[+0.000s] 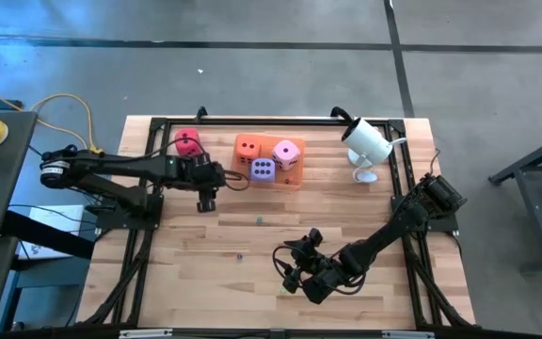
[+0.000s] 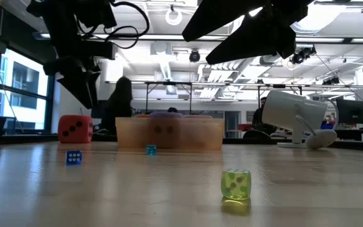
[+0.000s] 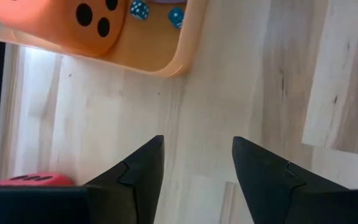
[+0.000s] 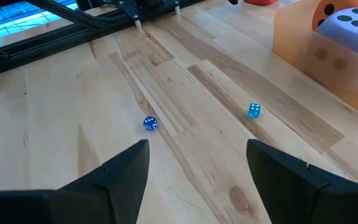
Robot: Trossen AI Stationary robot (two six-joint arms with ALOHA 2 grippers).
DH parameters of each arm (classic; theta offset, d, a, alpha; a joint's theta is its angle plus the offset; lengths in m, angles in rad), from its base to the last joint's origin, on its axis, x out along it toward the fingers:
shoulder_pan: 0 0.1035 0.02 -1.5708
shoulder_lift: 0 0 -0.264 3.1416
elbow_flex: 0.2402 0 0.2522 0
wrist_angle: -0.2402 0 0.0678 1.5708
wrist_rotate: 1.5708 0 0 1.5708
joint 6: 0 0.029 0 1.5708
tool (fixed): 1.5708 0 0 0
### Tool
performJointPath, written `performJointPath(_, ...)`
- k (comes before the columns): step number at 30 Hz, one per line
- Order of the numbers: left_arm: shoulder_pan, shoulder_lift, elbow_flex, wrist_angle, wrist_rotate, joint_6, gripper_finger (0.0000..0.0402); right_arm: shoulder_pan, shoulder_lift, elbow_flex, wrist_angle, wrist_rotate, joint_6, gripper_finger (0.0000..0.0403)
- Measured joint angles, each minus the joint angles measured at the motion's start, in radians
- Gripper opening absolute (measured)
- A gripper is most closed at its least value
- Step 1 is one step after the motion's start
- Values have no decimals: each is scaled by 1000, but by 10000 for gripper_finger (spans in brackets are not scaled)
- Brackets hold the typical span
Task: Pick & Place Dice
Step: Put the large red die into the orange bin
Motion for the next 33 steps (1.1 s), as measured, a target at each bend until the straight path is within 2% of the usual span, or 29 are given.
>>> performJointPath(4,-6,0,0,1,3,-24,207,0,0,0,0,0,0,258)
performJointPath(15,-6,25,-48,4,3,-17,320,0,0,0,-1,0,0,258)
performJointPath(19,-6,57,-50,33,3,-66,353,-2,0,0,-1,0,0,258)
performJointPath(25,-6,78,-50,70,-18,-55,377,-6,0,0,-1,0,0,258)
performJointPath(33,-5,78,-50,70,-58,-69,382,-7,1,0,-5,0,0,258)
